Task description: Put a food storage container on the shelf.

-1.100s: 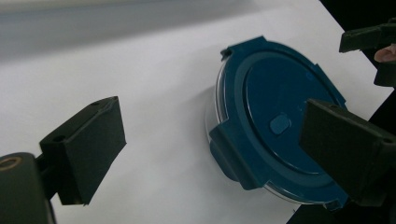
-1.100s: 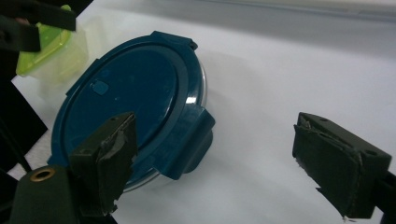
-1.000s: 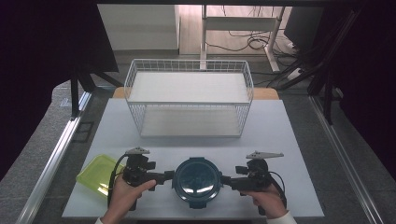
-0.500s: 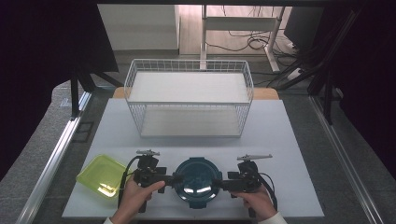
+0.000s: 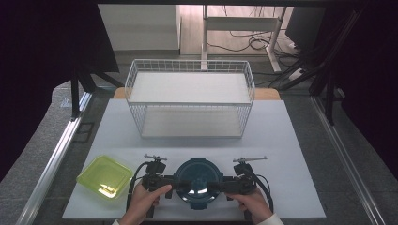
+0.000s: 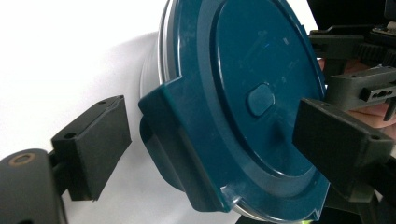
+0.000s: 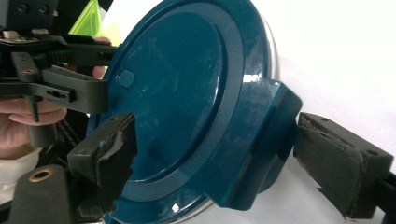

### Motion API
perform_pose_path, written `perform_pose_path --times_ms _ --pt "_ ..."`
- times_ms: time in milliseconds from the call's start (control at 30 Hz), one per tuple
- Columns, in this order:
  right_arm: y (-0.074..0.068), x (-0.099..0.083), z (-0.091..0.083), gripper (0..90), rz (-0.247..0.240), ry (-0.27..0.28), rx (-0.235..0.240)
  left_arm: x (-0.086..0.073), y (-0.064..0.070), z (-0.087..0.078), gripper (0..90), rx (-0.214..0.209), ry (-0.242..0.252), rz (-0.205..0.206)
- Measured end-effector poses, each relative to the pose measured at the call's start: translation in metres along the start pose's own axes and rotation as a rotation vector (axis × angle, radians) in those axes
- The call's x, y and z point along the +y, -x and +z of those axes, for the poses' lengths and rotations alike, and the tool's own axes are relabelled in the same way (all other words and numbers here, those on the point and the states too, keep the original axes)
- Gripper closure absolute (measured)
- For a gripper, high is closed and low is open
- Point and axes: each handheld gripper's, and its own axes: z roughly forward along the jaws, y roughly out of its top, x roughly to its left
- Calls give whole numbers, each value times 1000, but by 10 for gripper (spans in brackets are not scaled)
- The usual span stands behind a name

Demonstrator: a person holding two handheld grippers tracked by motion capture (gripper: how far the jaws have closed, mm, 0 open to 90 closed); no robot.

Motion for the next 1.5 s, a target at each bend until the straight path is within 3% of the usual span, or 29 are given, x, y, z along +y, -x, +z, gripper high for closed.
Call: perform_pose_path --times_ms 200,233,333,467,567,1000,1500 --pt "3 -1 3 194 41 -4 23 -2 -2 4 152 -43 -8 -31" --pt "3 -1 3 206 44 -2 23 -3 -4 5 167 -67 -11 -46" --pt "4 -1 3 228 66 4 25 -4 -4 5 171 -68 -4 -52" --pt "7 -3 2 269 119 24 42 -3 0 2 202 -37 6 -45" --pt "9 -4 1 299 155 39 62 -5 0 1 224 -39 18 -66" --pt "3 -6 -8 364 148 71 51 -9 6 -7 301 -27 61 -101" --pt "1 -2 -16 395 129 128 36 -5 14 -11 344 -14 83 -62"
